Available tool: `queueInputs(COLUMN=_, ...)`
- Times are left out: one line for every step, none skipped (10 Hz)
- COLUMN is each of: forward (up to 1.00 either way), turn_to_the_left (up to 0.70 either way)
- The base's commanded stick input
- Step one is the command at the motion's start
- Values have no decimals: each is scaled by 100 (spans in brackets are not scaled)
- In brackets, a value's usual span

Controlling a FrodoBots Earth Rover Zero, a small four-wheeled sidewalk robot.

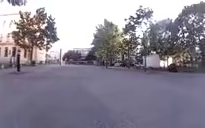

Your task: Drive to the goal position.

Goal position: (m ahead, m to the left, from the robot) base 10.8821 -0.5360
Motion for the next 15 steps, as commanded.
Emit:
queueInputs(forward=70, turn_to_the_left=0)
queueInputs(forward=70, turn_to_the_left=0)
queueInputs(forward=70, turn_to_the_left=0)
queueInputs(forward=70, turn_to_the_left=0)
queueInputs(forward=70, turn_to_the_left=0)
queueInputs(forward=70, turn_to_the_left=0)
queueInputs(forward=70, turn_to_the_left=0)
queueInputs(forward=70, turn_to_the_left=0)
queueInputs(forward=70, turn_to_the_left=0)
queueInputs(forward=70, turn_to_the_left=0)
queueInputs(forward=70, turn_to_the_left=0)
queueInputs(forward=70, turn_to_the_left=0)
queueInputs(forward=70, turn_to_the_left=0)
queueInputs(forward=70, turn_to_the_left=0)
queueInputs(forward=70, turn_to_the_left=0)
